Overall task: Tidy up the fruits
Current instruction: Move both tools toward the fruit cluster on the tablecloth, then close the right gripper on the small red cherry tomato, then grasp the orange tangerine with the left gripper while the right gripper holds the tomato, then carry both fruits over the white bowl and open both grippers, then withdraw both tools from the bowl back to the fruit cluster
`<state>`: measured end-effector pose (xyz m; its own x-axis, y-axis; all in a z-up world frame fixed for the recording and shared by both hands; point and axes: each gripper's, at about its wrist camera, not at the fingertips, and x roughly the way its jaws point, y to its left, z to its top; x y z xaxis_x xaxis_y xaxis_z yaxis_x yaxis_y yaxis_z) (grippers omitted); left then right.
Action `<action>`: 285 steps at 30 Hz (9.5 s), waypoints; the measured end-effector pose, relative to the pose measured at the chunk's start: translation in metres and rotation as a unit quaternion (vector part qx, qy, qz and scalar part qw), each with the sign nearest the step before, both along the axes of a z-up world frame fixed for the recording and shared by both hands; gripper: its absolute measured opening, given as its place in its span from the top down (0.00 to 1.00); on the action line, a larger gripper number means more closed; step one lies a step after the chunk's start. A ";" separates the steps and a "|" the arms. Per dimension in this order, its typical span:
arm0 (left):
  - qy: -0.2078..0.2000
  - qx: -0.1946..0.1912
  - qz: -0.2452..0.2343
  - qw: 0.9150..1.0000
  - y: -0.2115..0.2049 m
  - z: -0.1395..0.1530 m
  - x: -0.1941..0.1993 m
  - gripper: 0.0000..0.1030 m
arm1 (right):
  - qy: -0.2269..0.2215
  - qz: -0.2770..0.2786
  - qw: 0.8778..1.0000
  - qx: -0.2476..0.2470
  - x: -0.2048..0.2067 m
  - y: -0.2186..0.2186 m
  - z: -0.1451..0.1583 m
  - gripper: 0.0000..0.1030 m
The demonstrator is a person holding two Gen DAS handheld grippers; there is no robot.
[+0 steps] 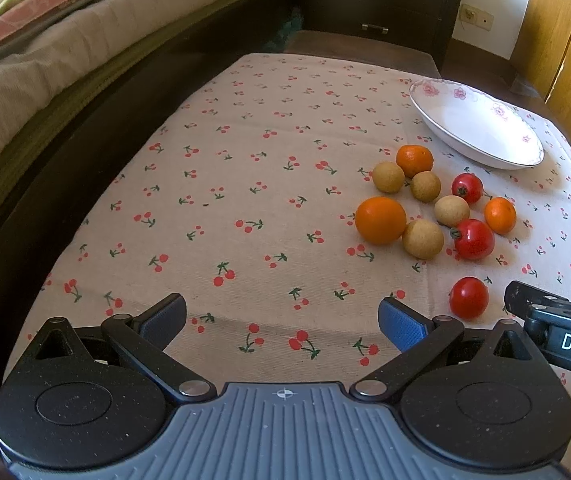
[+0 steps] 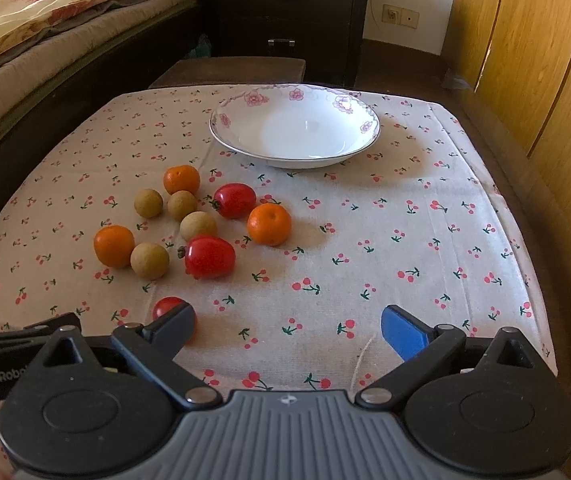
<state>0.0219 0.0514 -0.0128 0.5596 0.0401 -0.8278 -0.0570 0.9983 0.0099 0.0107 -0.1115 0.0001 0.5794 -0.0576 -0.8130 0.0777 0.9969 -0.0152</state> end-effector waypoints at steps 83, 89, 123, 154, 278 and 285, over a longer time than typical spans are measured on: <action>-0.026 -0.014 -0.279 0.960 -0.031 -0.002 0.070 0.22 | 0.036 0.073 0.985 0.151 0.006 -0.024 -0.009 0.73; 0.007 -0.021 -0.309 0.951 -0.036 -0.015 0.065 0.24 | 0.039 0.076 0.984 0.154 0.010 -0.021 -0.009 0.72; 0.013 0.001 -0.347 0.938 -0.043 -0.021 0.071 0.40 | 0.046 0.057 0.984 0.160 0.006 -0.032 -0.013 0.72; 0.010 -0.025 -0.228 0.973 -0.042 0.002 0.056 0.61 | -0.003 0.051 0.990 0.131 -0.003 -0.037 0.020 0.72; 0.016 -0.123 -0.138 0.983 -0.048 0.033 0.111 0.45 | 0.056 0.039 0.991 0.114 0.094 -0.040 -0.002 0.67; 0.020 -0.119 -0.135 0.983 -0.045 0.031 0.112 0.44 | 0.053 0.041 0.991 0.114 0.093 -0.039 0.000 0.67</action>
<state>0.1343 0.0063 0.0182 0.4895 -0.3025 -0.8179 0.2068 0.9514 -0.2282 0.1036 -0.1508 0.0005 0.4848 0.1784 -0.8562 0.0055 0.9783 0.2070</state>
